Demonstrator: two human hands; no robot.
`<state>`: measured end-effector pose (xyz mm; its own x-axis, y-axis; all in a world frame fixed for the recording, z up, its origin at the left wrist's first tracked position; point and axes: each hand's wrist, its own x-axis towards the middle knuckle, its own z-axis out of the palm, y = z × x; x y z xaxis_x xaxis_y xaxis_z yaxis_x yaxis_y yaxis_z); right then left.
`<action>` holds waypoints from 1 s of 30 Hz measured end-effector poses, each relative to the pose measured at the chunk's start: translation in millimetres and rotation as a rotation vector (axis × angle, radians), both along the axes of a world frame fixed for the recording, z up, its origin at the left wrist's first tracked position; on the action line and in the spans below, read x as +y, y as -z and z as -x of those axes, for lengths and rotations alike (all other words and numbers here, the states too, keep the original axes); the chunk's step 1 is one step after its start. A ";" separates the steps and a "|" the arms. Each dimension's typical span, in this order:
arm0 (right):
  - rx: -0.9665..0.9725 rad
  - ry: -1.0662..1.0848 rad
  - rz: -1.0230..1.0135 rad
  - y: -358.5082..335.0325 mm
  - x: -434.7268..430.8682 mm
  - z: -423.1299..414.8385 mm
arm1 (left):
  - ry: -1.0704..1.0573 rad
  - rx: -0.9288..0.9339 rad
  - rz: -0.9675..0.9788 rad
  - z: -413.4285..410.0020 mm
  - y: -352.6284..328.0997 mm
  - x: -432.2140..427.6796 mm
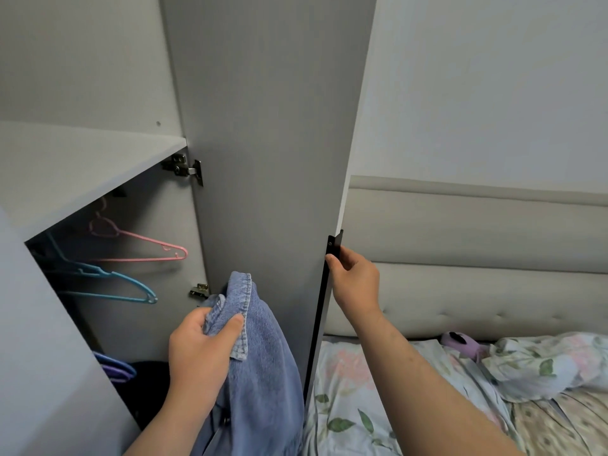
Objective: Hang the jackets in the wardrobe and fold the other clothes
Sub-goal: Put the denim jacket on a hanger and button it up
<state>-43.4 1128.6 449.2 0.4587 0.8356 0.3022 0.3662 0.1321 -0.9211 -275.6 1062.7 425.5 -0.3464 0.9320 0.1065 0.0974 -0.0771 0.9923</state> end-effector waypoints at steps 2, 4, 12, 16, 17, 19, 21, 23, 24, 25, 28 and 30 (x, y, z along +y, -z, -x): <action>-0.008 0.000 0.018 0.0 2.9 -4.4 | 0.002 -0.004 0.001 -2.1 -0.3 2.0; -0.024 0.006 0.044 -1.4 2.3 -6.7 | 0.002 -0.013 0.004 -2.5 0.7 3.4; -0.227 0.139 -0.221 3.6 -37.2 53.9 | 0.035 -0.042 0.009 8.9 0.0 -2.1; -0.050 -0.363 0.109 13.3 -53.2 104.5 | 0.095 -0.035 -0.009 21.0 -2.7 -11.2; 0.038 -0.441 0.183 11.4 -52.4 111.0 | 0.113 -0.026 -0.023 25.8 -4.3 -13.7; 0.219 -0.606 0.228 4.4 -50.2 119.8 | 0.132 -0.003 -0.056 35.3 -6.5 -16.4; 0.380 -0.719 0.227 1.0 -48.9 127.9 | 0.147 -0.005 -0.067 43.0 -7.8 -17.6; 0.484 -0.727 0.234 0.9 -48.5 136.9 | 0.138 -0.012 -0.073 48.8 -7.1 -16.2; 0.535 -0.712 0.235 1.8 -47.7 141.5 | 0.131 -0.012 -0.074 50.8 -5.2 -15.0; 0.586 -0.698 0.234 3.4 -46.2 145.5 | 0.120 -0.014 -0.070 52.5 -3.5 -14.3; 0.695 -0.677 0.224 8.8 -39.5 152.9 | 0.069 -0.055 -0.039 57.1 2.9 -10.1; 0.778 -0.692 0.209 13.0 -36.8 158.6 | 0.033 -0.128 -0.009 60.3 9.0 -7.3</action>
